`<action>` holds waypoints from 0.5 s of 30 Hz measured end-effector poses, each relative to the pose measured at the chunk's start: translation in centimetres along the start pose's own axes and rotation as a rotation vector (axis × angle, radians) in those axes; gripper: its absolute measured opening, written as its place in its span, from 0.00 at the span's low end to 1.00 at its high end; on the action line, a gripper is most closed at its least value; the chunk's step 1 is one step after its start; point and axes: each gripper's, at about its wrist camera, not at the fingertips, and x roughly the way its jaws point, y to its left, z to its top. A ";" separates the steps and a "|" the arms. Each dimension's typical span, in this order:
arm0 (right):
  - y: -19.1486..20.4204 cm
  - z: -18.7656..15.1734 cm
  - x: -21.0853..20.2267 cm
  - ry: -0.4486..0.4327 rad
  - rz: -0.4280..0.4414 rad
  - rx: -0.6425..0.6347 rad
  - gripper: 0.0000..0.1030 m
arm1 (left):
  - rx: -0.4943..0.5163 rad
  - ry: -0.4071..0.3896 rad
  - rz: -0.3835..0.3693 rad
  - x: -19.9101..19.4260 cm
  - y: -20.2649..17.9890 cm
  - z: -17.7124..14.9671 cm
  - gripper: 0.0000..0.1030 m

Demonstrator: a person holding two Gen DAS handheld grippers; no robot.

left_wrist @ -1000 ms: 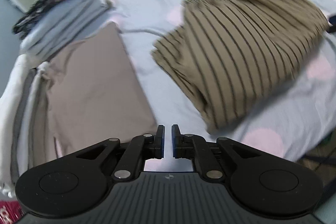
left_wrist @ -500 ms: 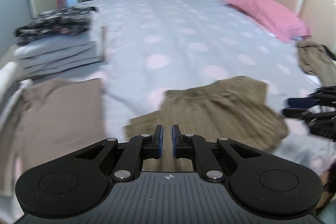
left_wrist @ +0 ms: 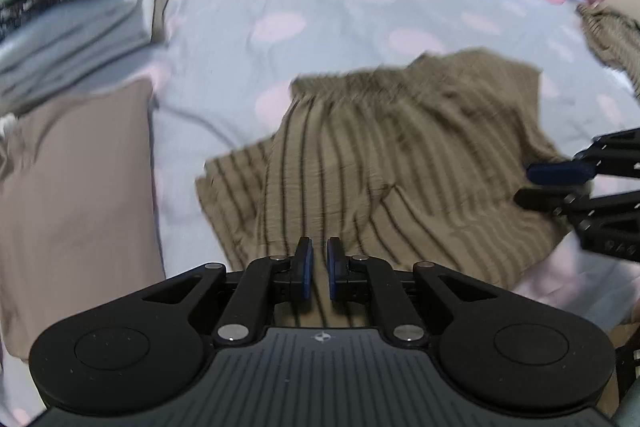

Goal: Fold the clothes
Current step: 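Lay the pants down on the bed and open both grippers, then grasp the folded pants with the right gripper while the left gripper grasps the other side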

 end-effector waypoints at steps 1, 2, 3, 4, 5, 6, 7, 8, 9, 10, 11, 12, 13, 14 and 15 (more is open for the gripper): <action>-0.1 0.0 0.3 0.005 0.003 0.001 0.27 | 0.007 0.007 0.011 0.3 0.0 -0.1 0.05; -0.1 0.0 0.5 0.009 0.006 0.002 0.28 | 0.014 0.012 0.019 0.5 0.0 -0.2 0.05; -0.2 0.0 0.7 0.013 0.009 0.003 0.28 | 0.023 0.014 0.023 0.5 -0.1 -0.2 0.05; -0.3 0.0 0.9 0.016 0.012 0.005 0.28 | 0.029 0.015 0.027 0.6 -0.1 -0.2 0.05; -0.3 0.0 1.0 0.016 0.015 0.009 0.28 | 0.034 0.016 0.029 0.6 -0.2 -0.2 0.05; -0.5 0.0 0.9 0.016 0.018 0.013 0.28 | 0.037 0.015 0.032 0.5 -0.3 -0.2 0.05; -0.7 0.1 0.8 0.011 0.019 0.024 0.32 | 0.040 0.013 0.034 0.3 -0.3 -0.1 0.06; -0.9 0.3 0.5 0.000 0.017 0.041 0.38 | 0.043 0.006 0.036 0.1 -0.4 -0.1 0.06; -1.2 0.4 0.3 -0.012 0.016 0.058 0.40 | 0.046 -0.005 0.037 -0.1 -0.5 -0.1 0.13; -1.5 0.5 0.0 -0.023 0.014 0.075 0.44 | 0.047 -0.020 0.040 -0.4 -0.5 0.0 0.23; -1.8 0.7 -0.3 -0.035 0.012 0.092 0.49 | 0.046 -0.039 0.047 -0.8 -0.5 0.0 0.29; -2.1 0.8 -0.5 -0.046 0.010 0.109 0.51 | 0.043 -0.060 0.055 -1.1 -0.5 0.1 0.45; -2.3 0.9 -0.8 -0.058 0.008 0.126 0.56 | 0.025 -0.072 0.060 -1.4 -0.3 0.2 0.56; -2.6 1.1 -1.0 -0.069 0.006 0.144 0.63 | -0.006 -0.075 0.057 -1.4 0.2 0.3 0.57; -2.9 1.2 -1.3 -0.081 0.005 0.161 0.68 | -0.038 -0.077 0.054 -1.4 0.6 0.3 0.57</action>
